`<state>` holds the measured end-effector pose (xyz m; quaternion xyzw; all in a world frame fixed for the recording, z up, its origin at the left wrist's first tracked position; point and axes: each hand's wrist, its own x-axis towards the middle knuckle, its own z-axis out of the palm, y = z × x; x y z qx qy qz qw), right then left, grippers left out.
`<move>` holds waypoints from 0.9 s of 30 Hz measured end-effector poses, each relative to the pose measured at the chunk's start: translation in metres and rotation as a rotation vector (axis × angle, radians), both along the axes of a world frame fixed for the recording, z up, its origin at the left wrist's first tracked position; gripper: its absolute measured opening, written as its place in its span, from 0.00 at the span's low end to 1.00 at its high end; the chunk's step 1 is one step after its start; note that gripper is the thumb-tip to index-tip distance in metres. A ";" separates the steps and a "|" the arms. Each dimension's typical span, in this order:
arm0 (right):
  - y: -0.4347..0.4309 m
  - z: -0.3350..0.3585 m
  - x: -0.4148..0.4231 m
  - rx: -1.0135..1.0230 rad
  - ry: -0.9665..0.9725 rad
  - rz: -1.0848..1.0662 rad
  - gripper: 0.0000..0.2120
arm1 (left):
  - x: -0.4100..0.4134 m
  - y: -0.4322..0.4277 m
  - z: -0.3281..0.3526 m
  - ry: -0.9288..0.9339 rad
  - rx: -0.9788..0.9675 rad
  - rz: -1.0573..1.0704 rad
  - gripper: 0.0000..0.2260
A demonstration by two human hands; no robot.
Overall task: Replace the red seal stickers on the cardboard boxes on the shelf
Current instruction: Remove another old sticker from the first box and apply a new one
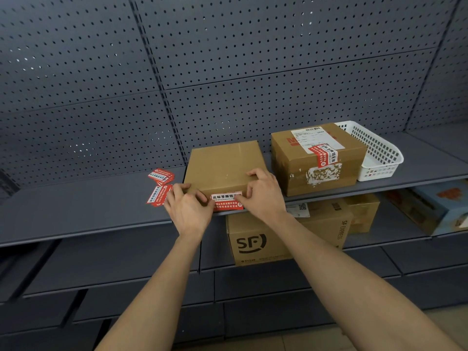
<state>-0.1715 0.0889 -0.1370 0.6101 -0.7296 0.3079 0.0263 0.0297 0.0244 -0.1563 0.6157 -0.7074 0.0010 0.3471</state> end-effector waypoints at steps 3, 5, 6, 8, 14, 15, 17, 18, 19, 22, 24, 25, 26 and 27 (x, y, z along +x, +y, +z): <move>-0.004 -0.001 0.007 -0.016 0.062 -0.038 0.21 | -0.001 0.002 0.004 0.022 -0.002 0.004 0.20; -0.005 -0.004 0.009 -0.033 0.067 -0.044 0.20 | 0.000 0.003 0.006 0.018 -0.020 0.016 0.23; -0.004 -0.005 0.009 -0.036 0.053 -0.037 0.20 | 0.001 0.003 0.008 0.008 -0.030 0.018 0.23; -0.003 -0.005 0.004 -0.039 -0.008 -0.009 0.18 | 0.005 0.001 0.011 -0.002 -0.040 0.015 0.24; 0.001 -0.004 -0.011 -0.091 -0.122 0.062 0.24 | 0.010 -0.006 0.019 0.038 -0.002 -0.002 0.27; 0.001 -0.004 -0.011 -0.095 -0.132 0.064 0.24 | 0.010 -0.006 0.019 0.042 0.001 -0.003 0.27; 0.001 -0.003 -0.010 -0.093 -0.146 0.056 0.24 | 0.011 -0.005 0.020 0.045 0.003 -0.006 0.28; 0.001 -0.003 -0.010 -0.088 -0.148 0.051 0.24 | 0.010 -0.005 0.020 0.046 0.004 -0.007 0.28; 0.002 -0.003 -0.008 -0.080 -0.147 0.048 0.24 | 0.010 -0.004 0.020 0.049 0.003 -0.009 0.27; 0.005 -0.001 0.002 -0.051 -0.106 0.026 0.22 | 0.008 -0.003 0.022 0.061 0.004 -0.010 0.28; 0.003 -0.001 0.006 -0.042 -0.090 0.004 0.19 | 0.008 -0.003 0.024 0.073 0.011 -0.018 0.28; 0.003 -0.002 0.006 -0.046 -0.101 0.008 0.20 | 0.009 -0.003 0.025 0.071 0.014 -0.022 0.28; 0.003 -0.003 0.005 -0.056 -0.112 0.021 0.22 | 0.010 -0.003 0.026 0.065 0.015 -0.027 0.28; 0.002 -0.004 0.001 -0.078 -0.121 0.037 0.23 | 0.010 -0.003 0.027 0.061 0.017 -0.033 0.28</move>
